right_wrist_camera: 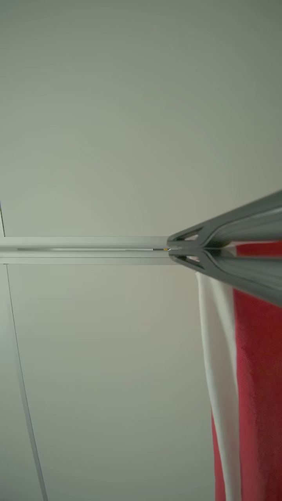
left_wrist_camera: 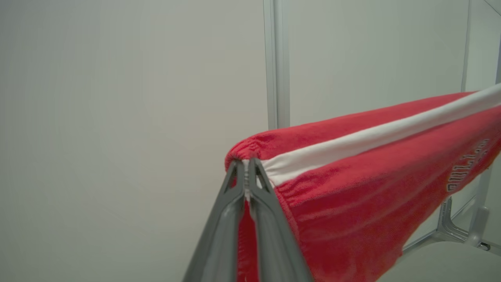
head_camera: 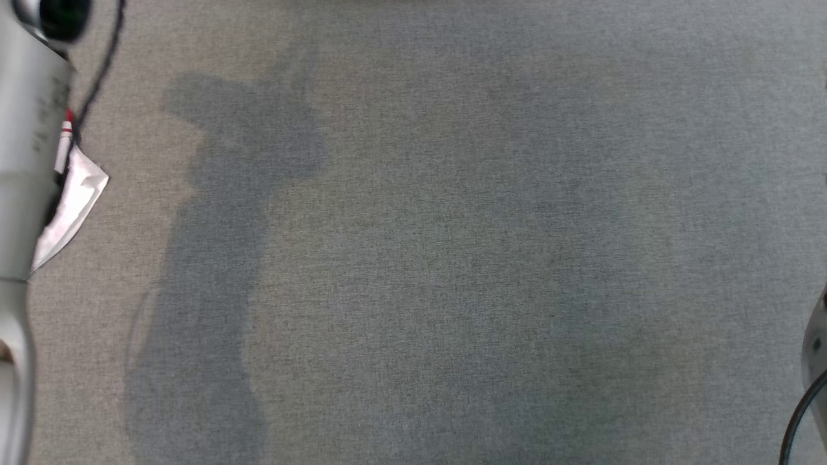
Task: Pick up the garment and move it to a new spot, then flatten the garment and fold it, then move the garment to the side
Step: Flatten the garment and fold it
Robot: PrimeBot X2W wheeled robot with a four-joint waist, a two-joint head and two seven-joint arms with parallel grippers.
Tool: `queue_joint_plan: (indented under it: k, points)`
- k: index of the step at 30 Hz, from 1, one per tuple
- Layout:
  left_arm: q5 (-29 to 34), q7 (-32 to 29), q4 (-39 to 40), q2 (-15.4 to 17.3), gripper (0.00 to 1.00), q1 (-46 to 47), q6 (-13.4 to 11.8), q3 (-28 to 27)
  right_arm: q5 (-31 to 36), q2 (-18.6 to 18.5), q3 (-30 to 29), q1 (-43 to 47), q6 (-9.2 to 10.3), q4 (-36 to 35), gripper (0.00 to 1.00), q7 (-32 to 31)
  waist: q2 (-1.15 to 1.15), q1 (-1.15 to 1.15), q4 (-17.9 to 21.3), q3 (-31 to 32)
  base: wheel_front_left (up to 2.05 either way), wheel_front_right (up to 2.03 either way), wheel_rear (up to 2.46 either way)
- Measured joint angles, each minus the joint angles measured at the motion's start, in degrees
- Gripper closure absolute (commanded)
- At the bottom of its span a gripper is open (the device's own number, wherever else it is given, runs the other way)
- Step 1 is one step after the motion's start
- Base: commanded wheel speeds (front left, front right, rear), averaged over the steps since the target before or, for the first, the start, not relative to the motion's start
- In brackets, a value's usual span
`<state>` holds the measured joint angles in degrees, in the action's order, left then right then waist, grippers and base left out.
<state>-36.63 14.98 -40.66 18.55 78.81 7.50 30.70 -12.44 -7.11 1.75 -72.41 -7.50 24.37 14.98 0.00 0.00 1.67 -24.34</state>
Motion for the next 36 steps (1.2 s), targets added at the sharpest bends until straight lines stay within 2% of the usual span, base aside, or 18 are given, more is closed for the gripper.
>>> queue_joint_plan:
  k: [3,6,12,15,19,24,36]
  points:
    - [-2.02,0.02,-0.68,-1.85,1.00,-4.57,0.00,0.36,-0.11,0.12,1.54,3.97,0.00,0.09,1.00,0.01,0.00,0.00,0.52,-0.05,0.00,0.00,0.00]
    - [-4.35,0.01,-1.85,-3.24,1.00,-12.38,0.00,1.02,-1.11,0.32,3.24,11.55,0.00,0.62,1.00,0.01,0.00,0.00,0.84,0.03,0.00,0.00,0.00]
    - [-6.01,0.00,-4.54,-6.05,1.00,-30.24,-0.01,8.02,-3.46,0.42,6.66,29.39,0.00,2.56,1.00,0.00,0.00,0.00,1.35,1.38,0.00,0.00,0.00]
    - [-6.78,0.01,-5.16,-7.58,1.00,-37.45,-0.01,9.18,-4.49,0.56,7.42,36.54,0.00,2.67,1.00,0.00,0.00,0.00,1.69,2.45,0.00,0.00,0.00]
    - [-7.35,0.26,-4.98,-8.56,1.00,-42.72,-0.01,8.44,-5.78,1.09,5.77,44.08,0.01,2.21,1.00,0.00,0.00,0.00,2.03,4.27,0.00,0.00,0.00]
    - [-7.47,0.36,-4.53,-9.33,1.00,-49.25,-0.01,4.45,-6.76,1.87,4.97,51.04,0.01,1.71,1.00,0.00,0.00,0.00,2.36,7.49,0.00,0.00,0.00]
    - [-5.59,0.16,-2.25,-10.78,1.00,-67.05,0.02,-4.12,-8.42,3.08,3.28,65.75,-0.01,0.52,1.00,0.00,0.00,0.00,2.69,19.06,0.00,0.00,0.00]
